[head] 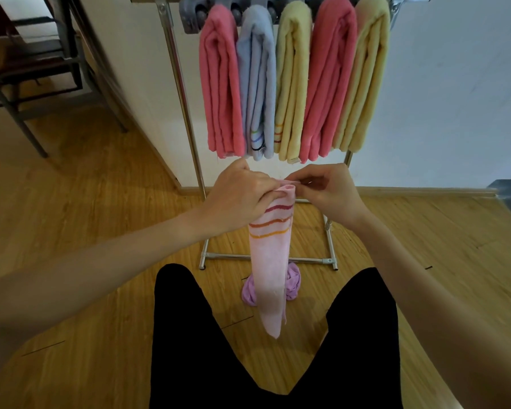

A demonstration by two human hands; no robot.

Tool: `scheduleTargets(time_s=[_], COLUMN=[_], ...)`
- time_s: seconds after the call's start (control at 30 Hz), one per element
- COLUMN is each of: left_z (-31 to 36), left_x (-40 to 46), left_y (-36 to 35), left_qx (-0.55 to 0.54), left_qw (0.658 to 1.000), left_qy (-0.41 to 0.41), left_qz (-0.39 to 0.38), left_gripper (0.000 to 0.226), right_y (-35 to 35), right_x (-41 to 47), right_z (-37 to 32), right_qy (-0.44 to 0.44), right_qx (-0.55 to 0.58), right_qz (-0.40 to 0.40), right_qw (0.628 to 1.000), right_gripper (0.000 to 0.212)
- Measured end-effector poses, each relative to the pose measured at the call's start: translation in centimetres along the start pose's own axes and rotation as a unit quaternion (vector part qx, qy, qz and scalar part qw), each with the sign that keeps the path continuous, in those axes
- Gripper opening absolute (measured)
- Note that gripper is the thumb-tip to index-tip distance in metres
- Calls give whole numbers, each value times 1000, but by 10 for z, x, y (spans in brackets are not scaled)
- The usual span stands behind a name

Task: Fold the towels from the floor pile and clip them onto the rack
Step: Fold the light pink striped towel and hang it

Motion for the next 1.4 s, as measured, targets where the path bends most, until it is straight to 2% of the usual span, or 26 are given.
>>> scheduleTargets(time_s=[0.17,0.23,0.4,0.57,0.7,0.73,0.8,0.9,0.97,1.03,1.1,1.23,1.4], left_z=[1,2,1,1,-4,-6,-9,-19,-28,-37,-43,-48,-39], left_x=[3,5,13,17,10,4,-13,-46,-66,-81,-89,-96,-99], left_y=[-3,-3,-1,6,15,15,13,-4,-23,-41,-56,-82,-108], left_qx=[22,23,7,2,-15,-25,-36,-92,-166,-246,-286,-299,-333], left_qw=[998,997,994,996,994,992,984,960,920,871,840,827,771], left_qy=[57,68,72,60,33,44,112,258,355,423,457,468,527], left_qz=[22,38,79,71,104,118,134,63,-13,-48,-64,-91,-131], left_gripper=[44,40,27,38,27,34,62,93,95,84,72,46,48], right_y=[-1,0,0,-4,-9,-11,-16,-22,-26,-29,-30,-27,-15], right_x=[-3,-3,-4,4,14,17,21,26,28,30,32,34,37], right_z=[-3,-2,-2,-7,-11,-11,-9,-7,-8,-12,-17,-31,-45], right_qy=[-23,-37,-18,5,-1,-5,-27,-58,-70,-69,-63,-66,-90], right_qx=[48,79,63,51,41,42,53,57,60,64,68,93,145], right_qz=[-14,-15,-11,26,54,62,77,87,85,87,92,102,121], right_qw=[998,996,998,998,998,997,995,993,992,992,991,988,978], right_gripper=[17,20,28,19,15,14,13,14,15,15,14,13,13])
Point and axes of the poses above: each hand's wrist, its own x-axis towards the middle knuckle, its own y-axis out of the back of the hand, z = x × y, the point moved 1 cm from there along x, towards the middle knuckle, and after that the axes turned 14 degrees about z, right-handed, at the moved point
